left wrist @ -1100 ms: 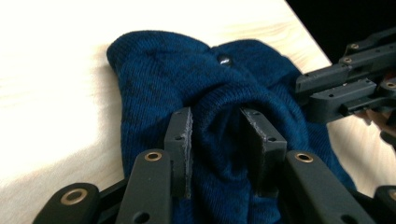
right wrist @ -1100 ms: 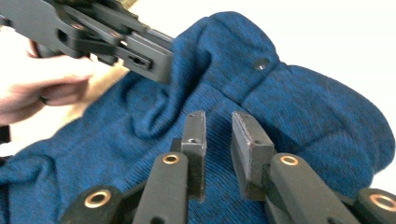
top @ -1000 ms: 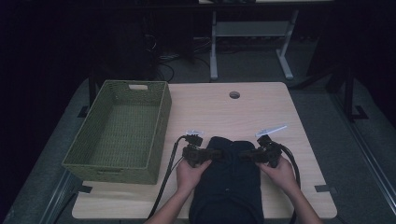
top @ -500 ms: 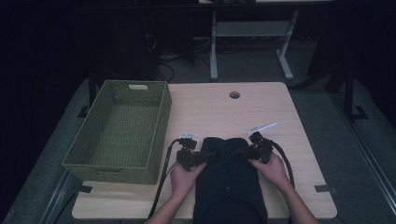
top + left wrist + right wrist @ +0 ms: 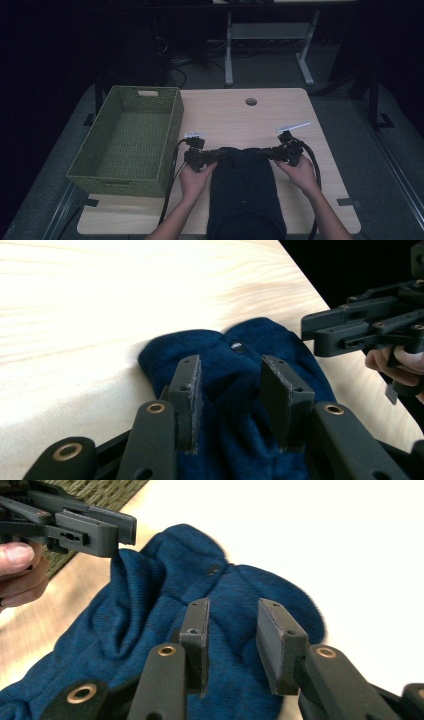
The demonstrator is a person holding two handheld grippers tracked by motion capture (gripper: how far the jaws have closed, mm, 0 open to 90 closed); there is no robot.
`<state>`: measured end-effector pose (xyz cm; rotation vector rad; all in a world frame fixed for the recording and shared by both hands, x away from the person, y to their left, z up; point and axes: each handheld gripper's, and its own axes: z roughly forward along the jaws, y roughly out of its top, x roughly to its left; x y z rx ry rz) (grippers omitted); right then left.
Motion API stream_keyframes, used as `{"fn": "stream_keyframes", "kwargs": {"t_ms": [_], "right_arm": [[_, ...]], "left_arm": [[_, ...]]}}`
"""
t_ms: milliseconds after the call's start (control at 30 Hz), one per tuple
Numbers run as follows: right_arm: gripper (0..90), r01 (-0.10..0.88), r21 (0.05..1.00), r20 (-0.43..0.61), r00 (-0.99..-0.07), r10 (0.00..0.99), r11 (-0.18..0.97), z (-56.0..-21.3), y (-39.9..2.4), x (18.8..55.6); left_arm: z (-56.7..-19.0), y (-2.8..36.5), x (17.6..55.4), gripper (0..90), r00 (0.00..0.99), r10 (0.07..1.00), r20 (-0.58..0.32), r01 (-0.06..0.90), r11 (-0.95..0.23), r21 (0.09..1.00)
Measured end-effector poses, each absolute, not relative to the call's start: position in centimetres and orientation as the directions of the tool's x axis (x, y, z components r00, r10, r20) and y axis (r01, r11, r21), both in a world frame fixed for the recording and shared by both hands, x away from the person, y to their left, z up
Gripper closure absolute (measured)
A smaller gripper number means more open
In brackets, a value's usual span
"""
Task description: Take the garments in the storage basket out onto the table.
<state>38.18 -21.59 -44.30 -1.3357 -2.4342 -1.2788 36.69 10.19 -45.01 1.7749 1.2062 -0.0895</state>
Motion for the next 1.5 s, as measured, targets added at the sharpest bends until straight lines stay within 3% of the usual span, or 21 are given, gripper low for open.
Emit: {"fn": "stream_keyframes", "kwargs": {"t_ms": [500, 1500], "right_arm": [[63.1, 0.769, 0.589, 0.439, -0.562, 0.701, 0.248, -45.2, -23.6, 38.9], [63.4, 0.798, 0.546, 0.468, -0.543, 0.697, 0.255, -46.0, -23.0, 39.7]], "left_arm": [[-45.2, 11.1, 37.5, 58.5, 0.475, 0.689, -0.548, 0.757, -0.002, 0.653], [-47.5, 10.9, 38.4, 57.4, 0.448, 0.699, -0.558, 0.817, -0.065, 0.574]]}}
